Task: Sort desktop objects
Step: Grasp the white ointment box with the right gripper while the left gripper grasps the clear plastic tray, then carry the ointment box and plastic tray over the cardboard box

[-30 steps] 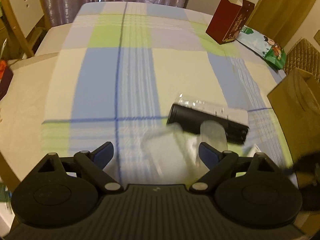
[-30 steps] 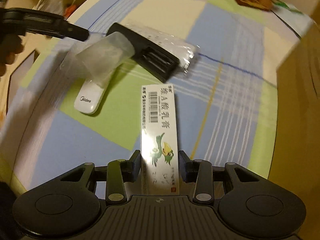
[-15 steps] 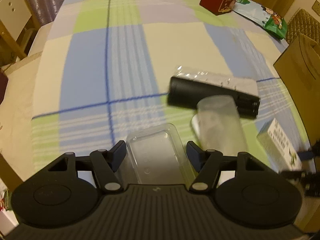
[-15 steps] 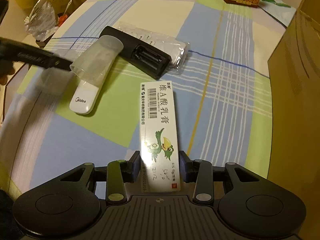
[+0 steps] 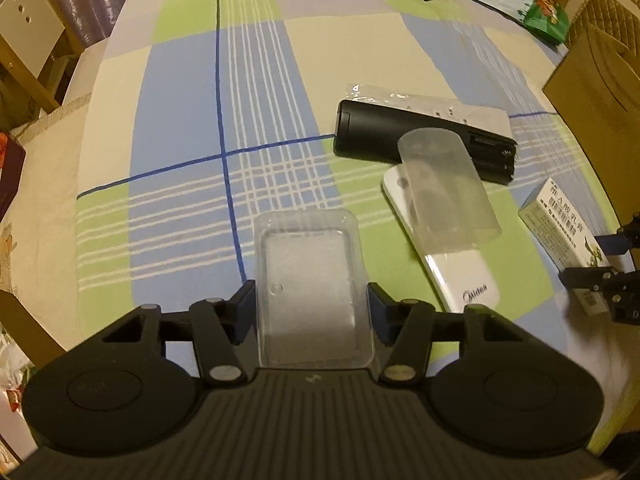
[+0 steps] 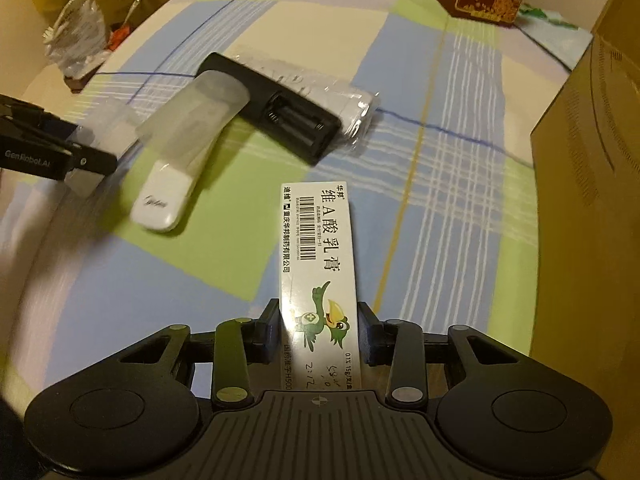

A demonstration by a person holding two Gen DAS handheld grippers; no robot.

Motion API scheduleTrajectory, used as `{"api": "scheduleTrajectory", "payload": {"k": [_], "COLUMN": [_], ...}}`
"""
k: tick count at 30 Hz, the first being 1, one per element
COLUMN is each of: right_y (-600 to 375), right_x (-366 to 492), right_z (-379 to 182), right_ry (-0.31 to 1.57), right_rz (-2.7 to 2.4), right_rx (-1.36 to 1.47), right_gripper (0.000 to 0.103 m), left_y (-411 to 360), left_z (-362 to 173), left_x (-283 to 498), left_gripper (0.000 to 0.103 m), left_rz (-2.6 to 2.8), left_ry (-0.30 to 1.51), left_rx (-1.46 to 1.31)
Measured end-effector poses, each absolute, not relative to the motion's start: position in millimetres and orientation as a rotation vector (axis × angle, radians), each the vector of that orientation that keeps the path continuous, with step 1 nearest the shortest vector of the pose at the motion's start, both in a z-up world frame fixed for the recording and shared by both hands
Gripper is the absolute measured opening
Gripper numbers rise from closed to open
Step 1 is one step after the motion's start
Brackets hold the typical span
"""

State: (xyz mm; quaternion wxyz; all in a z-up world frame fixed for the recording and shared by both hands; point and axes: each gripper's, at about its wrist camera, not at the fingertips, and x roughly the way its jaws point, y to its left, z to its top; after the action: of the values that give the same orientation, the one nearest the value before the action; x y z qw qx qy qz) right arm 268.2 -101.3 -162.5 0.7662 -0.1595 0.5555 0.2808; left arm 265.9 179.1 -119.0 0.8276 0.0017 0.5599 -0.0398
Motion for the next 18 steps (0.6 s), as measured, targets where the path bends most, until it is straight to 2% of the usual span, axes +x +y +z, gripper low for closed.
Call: {"api": "scheduleTrajectory", "payload": {"k": [6, 18], "right_y": [-128, -202], "right_x": [260, 232], "right_z": [-138, -52], "right_ry": [1.238, 1.037], "right_rz": [0.651, 0.675], "right_rx": [-0.085, 0.178], "right_gripper": [0.037, 0.037], "left_y": [178, 132], "left_z": [-94, -27], "left_x": [249, 231], "left_gripper": [0.053, 0.053], "left_rz": [-0.085, -0.193], "left_ry": [1.142, 0.998], "left_rx": [0.012, 0.025]}}
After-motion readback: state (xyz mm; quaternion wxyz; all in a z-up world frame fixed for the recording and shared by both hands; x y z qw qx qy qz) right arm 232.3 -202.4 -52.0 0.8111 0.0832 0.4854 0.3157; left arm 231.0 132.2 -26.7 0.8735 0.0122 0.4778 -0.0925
